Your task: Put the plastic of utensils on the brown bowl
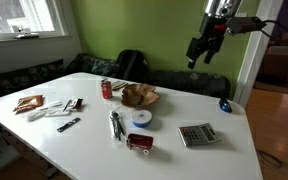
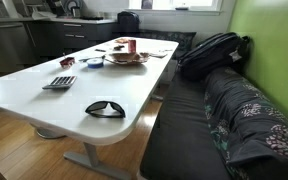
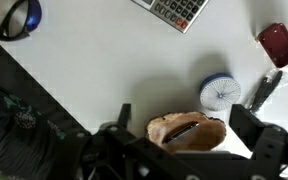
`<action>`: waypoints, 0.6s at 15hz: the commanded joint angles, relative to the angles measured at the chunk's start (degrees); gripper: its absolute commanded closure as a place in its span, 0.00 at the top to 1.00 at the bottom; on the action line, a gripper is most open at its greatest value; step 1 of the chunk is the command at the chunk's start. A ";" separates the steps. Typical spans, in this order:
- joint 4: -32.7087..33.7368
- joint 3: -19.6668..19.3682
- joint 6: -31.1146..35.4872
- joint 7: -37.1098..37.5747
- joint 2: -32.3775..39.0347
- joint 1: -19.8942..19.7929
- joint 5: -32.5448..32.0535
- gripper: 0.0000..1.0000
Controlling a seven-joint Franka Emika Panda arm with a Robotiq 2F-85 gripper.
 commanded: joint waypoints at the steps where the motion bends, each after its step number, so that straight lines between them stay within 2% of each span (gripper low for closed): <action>1: 10.57 1.96 -6.47 6.26 13.20 -1.62 0.22 1.00; 2: 13.48 -0.78 -9.24 9.11 15.89 1.29 -1.49 1.00; 5: 23.83 -3.04 -17.28 14.38 25.93 4.53 -1.77 1.00; 9: 37.65 -6.48 -29.43 18.70 37.76 11.74 -5.41 1.00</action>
